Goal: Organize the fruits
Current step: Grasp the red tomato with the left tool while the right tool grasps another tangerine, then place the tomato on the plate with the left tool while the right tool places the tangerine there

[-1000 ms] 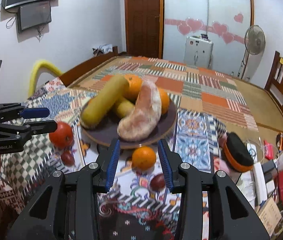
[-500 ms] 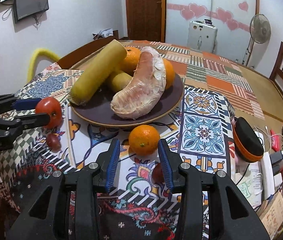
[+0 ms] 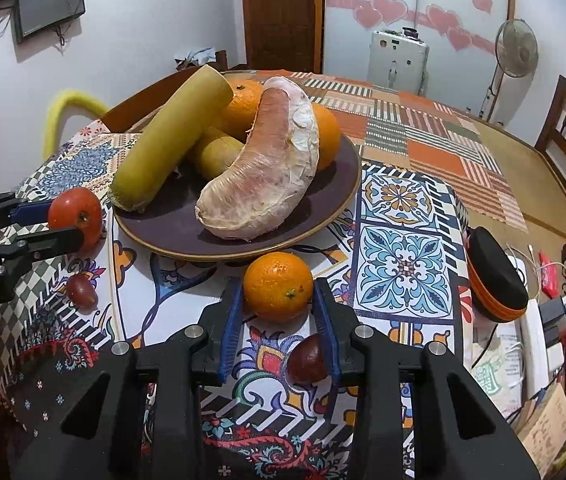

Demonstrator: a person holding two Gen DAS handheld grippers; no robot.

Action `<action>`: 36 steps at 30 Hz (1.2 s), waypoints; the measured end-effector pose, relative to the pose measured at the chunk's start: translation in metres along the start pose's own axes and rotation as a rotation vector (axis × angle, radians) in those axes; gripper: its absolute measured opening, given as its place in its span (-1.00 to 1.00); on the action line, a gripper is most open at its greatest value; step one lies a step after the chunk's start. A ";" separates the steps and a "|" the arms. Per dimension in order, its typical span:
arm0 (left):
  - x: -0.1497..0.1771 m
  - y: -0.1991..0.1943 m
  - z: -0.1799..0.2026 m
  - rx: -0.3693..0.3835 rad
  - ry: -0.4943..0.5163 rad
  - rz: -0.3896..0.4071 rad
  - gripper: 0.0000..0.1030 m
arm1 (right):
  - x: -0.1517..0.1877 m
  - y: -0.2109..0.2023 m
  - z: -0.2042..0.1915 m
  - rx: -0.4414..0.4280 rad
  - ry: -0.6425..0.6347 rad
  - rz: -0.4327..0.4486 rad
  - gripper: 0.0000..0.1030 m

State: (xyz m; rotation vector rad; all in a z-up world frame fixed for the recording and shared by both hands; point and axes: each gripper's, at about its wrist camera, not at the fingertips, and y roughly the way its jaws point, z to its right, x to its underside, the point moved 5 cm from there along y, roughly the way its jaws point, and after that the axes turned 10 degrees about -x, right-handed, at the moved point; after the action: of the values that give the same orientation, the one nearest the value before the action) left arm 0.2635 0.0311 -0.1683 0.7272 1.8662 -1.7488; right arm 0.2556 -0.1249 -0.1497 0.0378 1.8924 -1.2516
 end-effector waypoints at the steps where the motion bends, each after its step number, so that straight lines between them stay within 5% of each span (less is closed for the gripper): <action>1: 0.000 -0.001 0.000 0.002 -0.001 -0.001 -0.10 | 0.000 -0.003 0.000 -0.004 0.000 0.008 -0.39; 16: -0.030 -0.040 0.036 0.075 0.002 0.089 -0.10 | -0.010 -0.042 0.004 0.000 -0.017 0.114 -0.39; 36: -0.059 0.005 0.086 0.054 0.064 0.059 -0.10 | -0.011 -0.047 0.028 -0.017 0.004 0.144 -0.39</action>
State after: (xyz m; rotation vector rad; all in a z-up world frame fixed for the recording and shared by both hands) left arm 0.3097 -0.0581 -0.1392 0.8594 1.8262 -1.7644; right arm 0.2592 -0.1658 -0.1119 0.1651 1.8691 -1.1382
